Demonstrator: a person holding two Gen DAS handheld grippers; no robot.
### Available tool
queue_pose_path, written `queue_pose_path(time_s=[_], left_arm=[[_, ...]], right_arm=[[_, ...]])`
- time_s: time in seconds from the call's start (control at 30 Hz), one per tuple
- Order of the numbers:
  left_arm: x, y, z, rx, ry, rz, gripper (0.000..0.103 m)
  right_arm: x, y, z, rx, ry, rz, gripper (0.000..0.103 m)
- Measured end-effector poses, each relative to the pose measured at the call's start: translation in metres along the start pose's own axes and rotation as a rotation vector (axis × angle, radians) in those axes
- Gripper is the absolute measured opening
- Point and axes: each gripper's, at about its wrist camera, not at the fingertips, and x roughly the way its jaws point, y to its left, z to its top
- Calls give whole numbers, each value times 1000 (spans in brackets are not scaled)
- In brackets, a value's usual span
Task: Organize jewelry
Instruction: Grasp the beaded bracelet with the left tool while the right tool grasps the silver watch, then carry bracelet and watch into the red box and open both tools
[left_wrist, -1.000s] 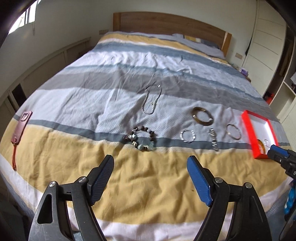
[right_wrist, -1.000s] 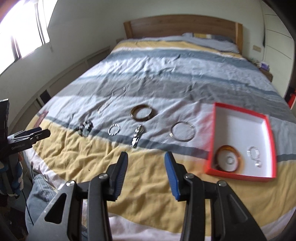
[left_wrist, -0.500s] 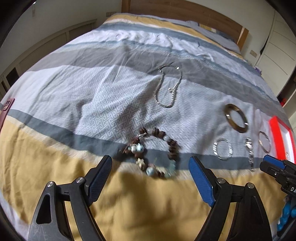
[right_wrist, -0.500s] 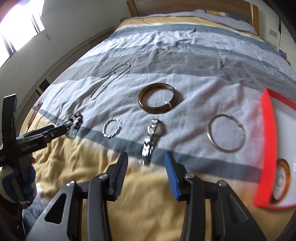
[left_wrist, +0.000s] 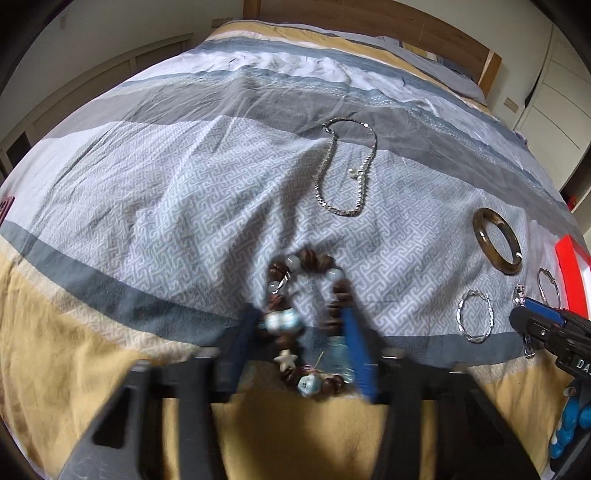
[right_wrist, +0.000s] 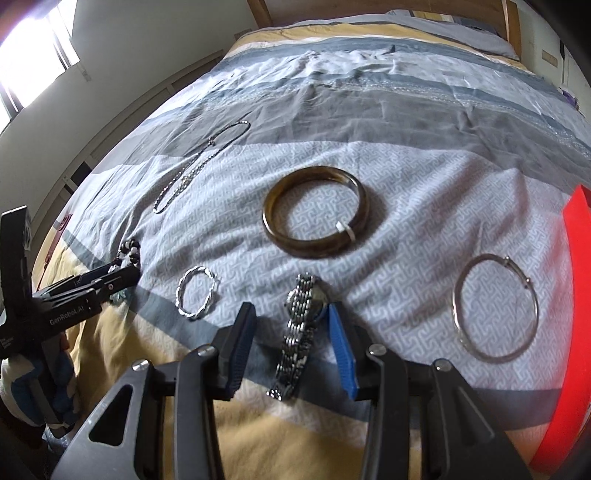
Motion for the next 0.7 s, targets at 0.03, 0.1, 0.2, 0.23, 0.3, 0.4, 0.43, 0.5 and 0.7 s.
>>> queue_pose_path(time_s=[0.03, 0.1, 0.2, 0.23, 0.3, 0.4, 0.43, 0.5, 0.7], left_arm=[[0, -1, 1, 3, 3, -10, 16], [-3, -4, -1, 18, 0, -11, 12], [-10, -6, -3, 14, -13, -7, 11], [-13, -6, -3, 10, -16, -8, 11], [-21, -6, -4, 6, -26, -9, 11], [-37, -10, -6, 10, -39, -14, 10], [-42, -12, -7, 13, -43, -16, 10], [-53, -18, -11, 21, -51, -26, 10], [-91, -35, -23, 40, -82, -52, 10]], right_arm=[[1, 1, 0, -3, -2, -6, 30], [1, 0, -1, -5, -3, -10, 23], [-3, 0, -3, -5, -12, -12, 23], [-5, 1, -4, -6, -14, -12, 23], [-11, 2, -6, -6, -20, -6, 21], [-25, 5, -10, -12, -37, 4, 21], [-30, 7, -11, -13, -44, 7, 21], [-42, 11, -14, -18, -61, 14, 21], [-80, 19, -27, -24, -102, 22, 21]])
